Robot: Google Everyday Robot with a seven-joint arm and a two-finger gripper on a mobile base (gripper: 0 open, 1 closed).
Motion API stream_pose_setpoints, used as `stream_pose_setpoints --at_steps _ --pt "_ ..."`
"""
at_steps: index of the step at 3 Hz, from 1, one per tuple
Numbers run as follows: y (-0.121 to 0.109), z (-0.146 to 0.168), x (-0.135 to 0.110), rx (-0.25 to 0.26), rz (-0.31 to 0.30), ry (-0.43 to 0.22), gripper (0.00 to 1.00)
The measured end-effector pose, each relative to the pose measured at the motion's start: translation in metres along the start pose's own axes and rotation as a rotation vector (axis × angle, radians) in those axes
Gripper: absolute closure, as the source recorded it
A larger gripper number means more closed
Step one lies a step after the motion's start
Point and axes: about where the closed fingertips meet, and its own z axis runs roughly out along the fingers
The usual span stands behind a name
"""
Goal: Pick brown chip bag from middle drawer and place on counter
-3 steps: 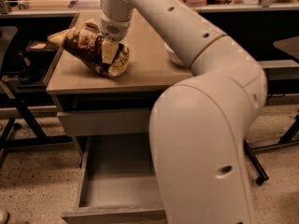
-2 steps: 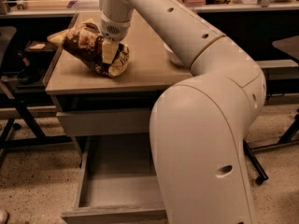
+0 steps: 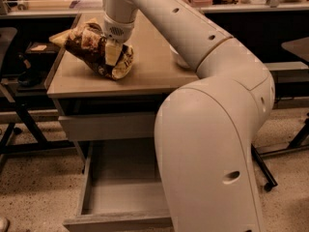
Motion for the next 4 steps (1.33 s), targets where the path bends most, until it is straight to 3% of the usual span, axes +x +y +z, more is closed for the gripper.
stream_pose_setpoints --at_steps 1,2,4 --pt "0.000 0.000 0.000 0.000 0.000 0.000 0.13" --pt "0.000 0.000 0.000 0.000 0.000 0.000 0.00" --pt "-0.006 -0.015 -0.005 0.024 0.007 0.018 0.00"
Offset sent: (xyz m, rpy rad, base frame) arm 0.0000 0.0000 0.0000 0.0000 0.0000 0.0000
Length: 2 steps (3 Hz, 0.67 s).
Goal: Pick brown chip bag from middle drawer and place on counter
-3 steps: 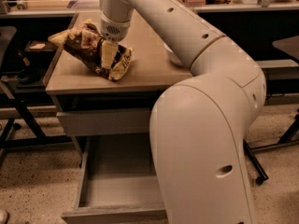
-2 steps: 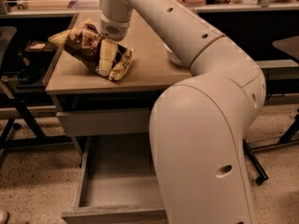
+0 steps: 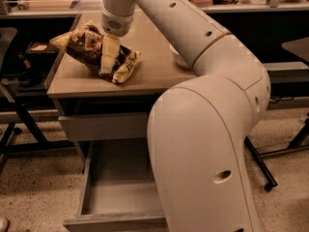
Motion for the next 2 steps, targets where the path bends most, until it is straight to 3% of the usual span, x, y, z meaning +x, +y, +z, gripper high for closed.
stream_pose_setpoints --at_steps 1,2 --pt "-0.015 -0.078 0.001 0.133 0.041 0.056 0.00" --pt "-0.030 -0.197 0.006 0.381 0.134 0.103 0.00"
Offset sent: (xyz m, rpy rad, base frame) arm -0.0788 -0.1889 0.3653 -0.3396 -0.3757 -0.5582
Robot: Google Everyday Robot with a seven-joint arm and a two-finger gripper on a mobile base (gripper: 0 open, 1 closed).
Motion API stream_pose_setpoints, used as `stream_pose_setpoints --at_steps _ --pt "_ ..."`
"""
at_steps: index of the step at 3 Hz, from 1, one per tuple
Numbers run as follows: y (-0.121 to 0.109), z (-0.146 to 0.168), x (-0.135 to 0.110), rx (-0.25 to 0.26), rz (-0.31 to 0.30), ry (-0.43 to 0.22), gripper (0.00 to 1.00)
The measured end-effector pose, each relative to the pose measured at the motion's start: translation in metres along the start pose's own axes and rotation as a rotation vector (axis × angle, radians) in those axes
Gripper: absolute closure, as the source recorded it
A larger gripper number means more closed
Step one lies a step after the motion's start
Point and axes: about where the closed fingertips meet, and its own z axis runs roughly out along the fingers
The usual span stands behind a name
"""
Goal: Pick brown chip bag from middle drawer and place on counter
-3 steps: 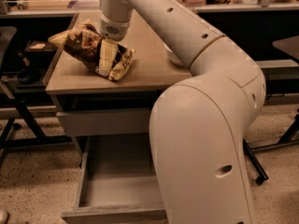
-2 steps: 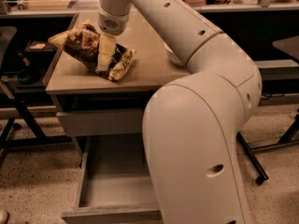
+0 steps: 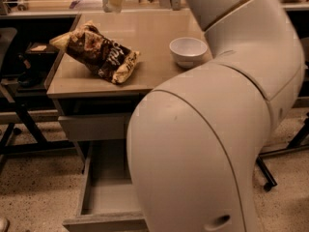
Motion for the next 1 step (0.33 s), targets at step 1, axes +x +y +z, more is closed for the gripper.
stream_pose_setpoints --at_steps 1 --pt "-0.0255 -0.0189 0.0110 0.093 0.031 0.014 0.00"
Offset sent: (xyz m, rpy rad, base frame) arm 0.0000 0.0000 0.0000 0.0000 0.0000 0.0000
